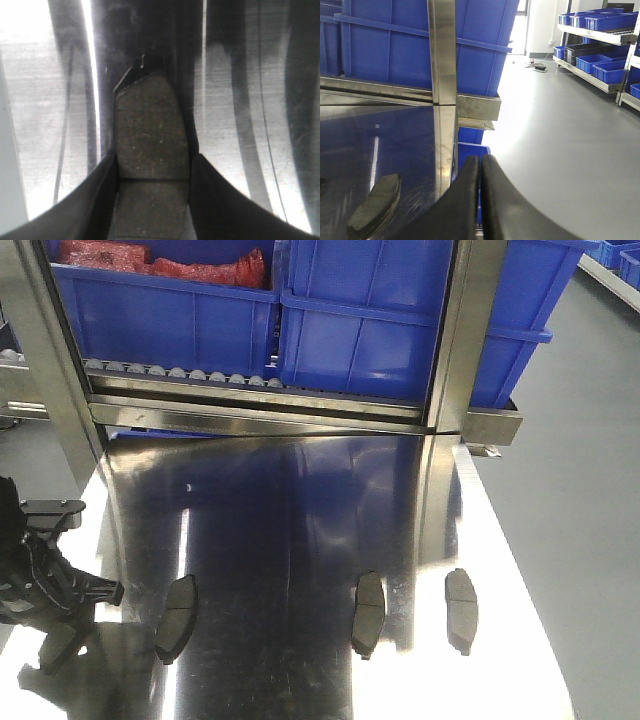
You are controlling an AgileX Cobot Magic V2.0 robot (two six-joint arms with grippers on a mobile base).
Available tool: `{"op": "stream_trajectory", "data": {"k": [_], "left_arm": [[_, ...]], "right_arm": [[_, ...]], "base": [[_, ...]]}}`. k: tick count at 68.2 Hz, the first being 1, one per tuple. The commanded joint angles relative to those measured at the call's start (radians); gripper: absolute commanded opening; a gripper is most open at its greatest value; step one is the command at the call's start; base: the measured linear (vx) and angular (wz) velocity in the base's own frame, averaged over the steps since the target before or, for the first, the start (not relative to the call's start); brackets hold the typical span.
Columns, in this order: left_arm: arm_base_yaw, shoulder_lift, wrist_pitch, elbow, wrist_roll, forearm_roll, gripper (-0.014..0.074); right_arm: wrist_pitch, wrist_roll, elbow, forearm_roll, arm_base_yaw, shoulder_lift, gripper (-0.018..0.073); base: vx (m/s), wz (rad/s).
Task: Move and align brake pads A on conveyor
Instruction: 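Lift the grasped brake pad off the table with the left gripper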
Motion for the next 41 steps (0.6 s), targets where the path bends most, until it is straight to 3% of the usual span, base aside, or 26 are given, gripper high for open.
{"op": "stream_trajectory", "data": {"k": [1,18,32,41], "left_arm": [[-0.004,-0.036,-0.016,-0.021,-0.009,-0.011,0.0],[-0.004,-0.141,-0.016,-0.021,0.001,-0.012,-0.0008],[-0.004,-0.331,-0.016,-0.016,0.001,-0.01,-0.0008],[-0.004,-0.486,-0.075,0.037,0.004,-0.01,-0.0008]], "right_arm": [[-0.076,-0.001,0.012,-0.002,0.0,-0.013,-0.0011],[-0.076,-0.001,0.012,-0.002,0.0,-0.013,-0.0011],[-0.076,-0.001,0.012,-0.002,0.0,-0.013,-0.0011],[-0.076,-0.001,0.012,-0.002,0.0,-0.013,-0.0011]], "base": [[0.0,0.0],[0.0,0.0],[0.0,0.0],[0.0,0.0]]}}
